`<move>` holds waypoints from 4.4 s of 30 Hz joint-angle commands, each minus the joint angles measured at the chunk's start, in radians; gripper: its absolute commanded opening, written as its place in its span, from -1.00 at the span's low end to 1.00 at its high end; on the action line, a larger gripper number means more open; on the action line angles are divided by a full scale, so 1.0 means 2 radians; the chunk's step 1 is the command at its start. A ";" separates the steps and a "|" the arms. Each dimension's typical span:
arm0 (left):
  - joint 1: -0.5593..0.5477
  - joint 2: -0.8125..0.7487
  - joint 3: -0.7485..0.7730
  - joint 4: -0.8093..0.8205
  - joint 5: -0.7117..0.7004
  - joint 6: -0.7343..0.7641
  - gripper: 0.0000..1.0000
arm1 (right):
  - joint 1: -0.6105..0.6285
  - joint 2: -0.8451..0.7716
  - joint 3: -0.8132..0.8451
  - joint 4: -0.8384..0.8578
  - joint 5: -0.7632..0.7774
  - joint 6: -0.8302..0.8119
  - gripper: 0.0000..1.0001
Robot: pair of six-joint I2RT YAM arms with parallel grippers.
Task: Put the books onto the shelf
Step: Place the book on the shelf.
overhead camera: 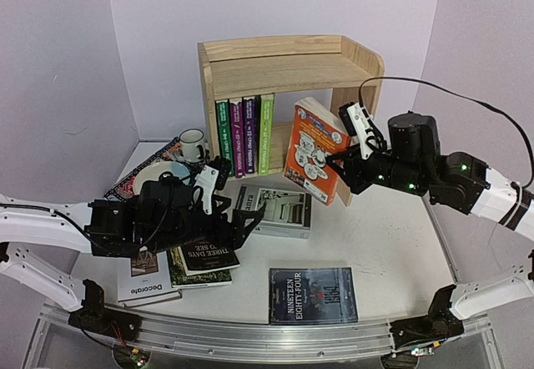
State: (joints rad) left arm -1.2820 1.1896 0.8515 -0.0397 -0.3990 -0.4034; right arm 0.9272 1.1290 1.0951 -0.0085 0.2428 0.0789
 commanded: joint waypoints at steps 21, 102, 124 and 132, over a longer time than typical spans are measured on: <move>0.004 -0.012 -0.003 -0.019 -0.019 -0.013 0.81 | 0.000 0.005 0.013 0.136 0.029 -0.020 -1.00; 0.008 -0.022 -0.012 -0.019 0.003 -0.025 0.80 | 0.000 0.256 0.271 0.040 0.096 0.044 -1.00; 0.008 -0.004 -0.007 -0.012 0.019 -0.032 0.80 | 0.001 0.279 0.291 0.064 0.026 0.113 -0.73; 0.008 -0.007 -0.010 -0.012 0.018 -0.034 0.80 | 0.013 0.291 0.310 0.060 0.022 0.107 -0.50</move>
State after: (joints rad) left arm -1.2705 1.1790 0.8352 -0.0784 -0.3679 -0.4595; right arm 0.9251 1.6994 1.6506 -0.0133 0.3379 0.2672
